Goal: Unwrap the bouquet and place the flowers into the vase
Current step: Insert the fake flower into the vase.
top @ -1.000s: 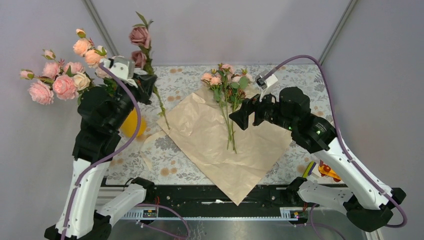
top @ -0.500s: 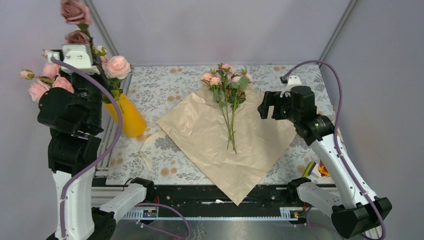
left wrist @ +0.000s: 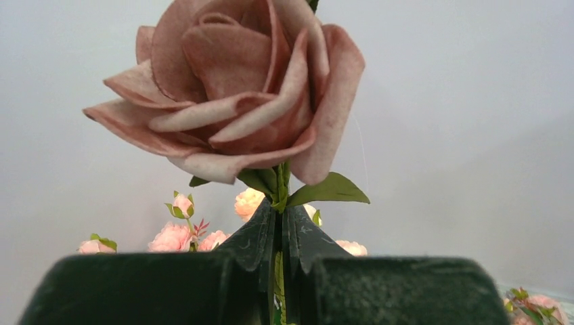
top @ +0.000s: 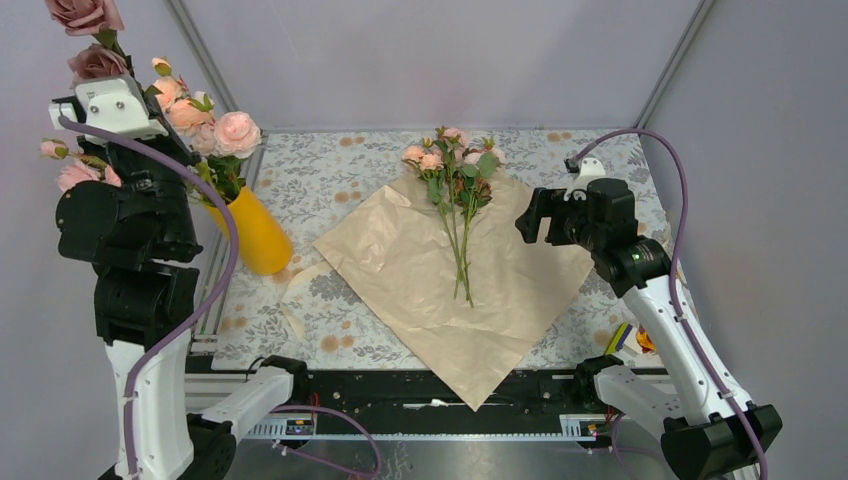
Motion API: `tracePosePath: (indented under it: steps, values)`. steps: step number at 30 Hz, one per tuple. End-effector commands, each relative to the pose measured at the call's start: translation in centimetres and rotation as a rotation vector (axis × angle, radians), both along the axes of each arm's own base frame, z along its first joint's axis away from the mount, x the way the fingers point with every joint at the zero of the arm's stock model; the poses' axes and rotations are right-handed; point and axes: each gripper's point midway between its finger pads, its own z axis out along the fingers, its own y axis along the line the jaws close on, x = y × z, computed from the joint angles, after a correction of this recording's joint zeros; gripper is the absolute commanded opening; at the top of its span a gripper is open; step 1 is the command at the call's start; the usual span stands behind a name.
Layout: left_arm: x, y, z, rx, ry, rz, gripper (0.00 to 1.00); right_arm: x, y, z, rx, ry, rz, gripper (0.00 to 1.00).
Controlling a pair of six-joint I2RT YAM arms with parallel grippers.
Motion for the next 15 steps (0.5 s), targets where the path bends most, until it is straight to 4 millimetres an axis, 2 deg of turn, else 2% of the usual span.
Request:
tracePosePath:
  steps: [1,5,9,15]
  values:
    - [1.1,0.4,1.8,-0.04,-0.07,0.02,0.0,0.0,0.4,0.7,0.036,-0.027,0.019,0.92]
    - [3.1,0.8,0.8,-0.06,-0.067,0.011,0.0,-0.3,0.3,0.7,0.037,-0.032,0.02,0.92]
    - [5.0,1.1,-1.0,-0.077,-0.051,-0.015,0.0,-0.7,0.2,0.9,0.038,-0.044,0.025,0.92]
    - [6.3,1.6,-4.0,-0.068,-0.056,-0.055,0.0,-1.0,0.2,0.6,0.038,-0.045,0.034,0.92]
